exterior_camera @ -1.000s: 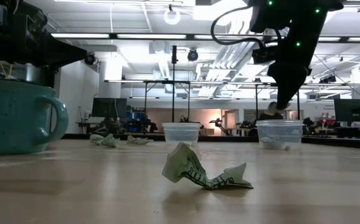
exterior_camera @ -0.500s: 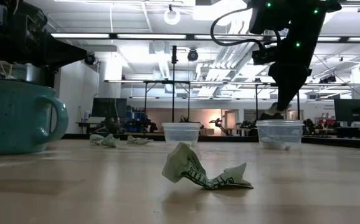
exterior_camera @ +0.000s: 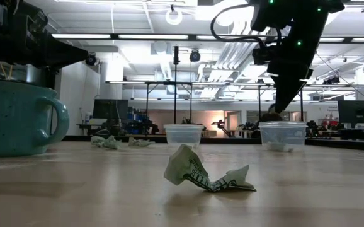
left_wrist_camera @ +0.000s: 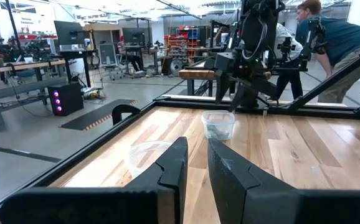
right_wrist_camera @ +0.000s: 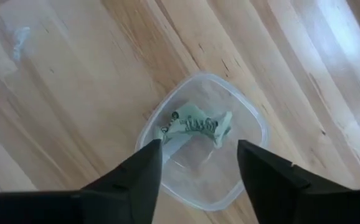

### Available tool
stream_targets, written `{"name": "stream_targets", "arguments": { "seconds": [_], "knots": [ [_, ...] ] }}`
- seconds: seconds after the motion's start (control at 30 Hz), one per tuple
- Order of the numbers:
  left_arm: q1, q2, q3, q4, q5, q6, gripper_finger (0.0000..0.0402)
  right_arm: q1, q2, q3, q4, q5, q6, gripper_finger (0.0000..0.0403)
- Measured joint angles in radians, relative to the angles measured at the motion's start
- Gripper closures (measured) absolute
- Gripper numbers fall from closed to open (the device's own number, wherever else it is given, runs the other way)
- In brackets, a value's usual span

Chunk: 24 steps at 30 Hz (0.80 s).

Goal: Pick and place items into bin
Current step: Put the stevia packet into the bottom transparent bin

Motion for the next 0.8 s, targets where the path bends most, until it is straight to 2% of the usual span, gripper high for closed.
{"name": "stream_targets", "arguments": {
  "seconds": [0.1,0.17,0.37,0.43,0.53,0.63,0.8],
  "knots": [
    [0.000,0.000,0.000,0.000,0.000,0.000,0.0302,0.009,0.000,0.000,0.042,-0.018,0.029,0.0184],
    [0.000,0.000,0.000,0.000,0.000,0.000,0.0302,0.037,0.000,0.000,0.150,-0.050,0.023,0.0179],
    [0.000,0.000,0.000,0.000,0.000,0.000,0.0302,0.259,0.036,0.000,0.688,-0.086,-0.083,0.0183],
    [0.000,0.000,0.000,0.000,0.000,0.000,0.0302,0.348,0.081,0.002,0.856,-0.086,-0.134,0.0184],
    [0.000,0.000,0.000,0.000,0.000,0.000,0.0302,0.462,0.170,0.001,1.008,-0.075,-0.202,0.0184],
    [0.000,0.000,0.000,0.000,0.000,0.000,0.0302,0.539,0.270,0.001,1.105,-0.052,-0.213,0.0185],
    [0.000,0.000,0.000,0.000,0.000,0.000,0.0302,0.602,0.431,0.014,1.219,-0.066,-0.216,0.0183]
  ]
}}
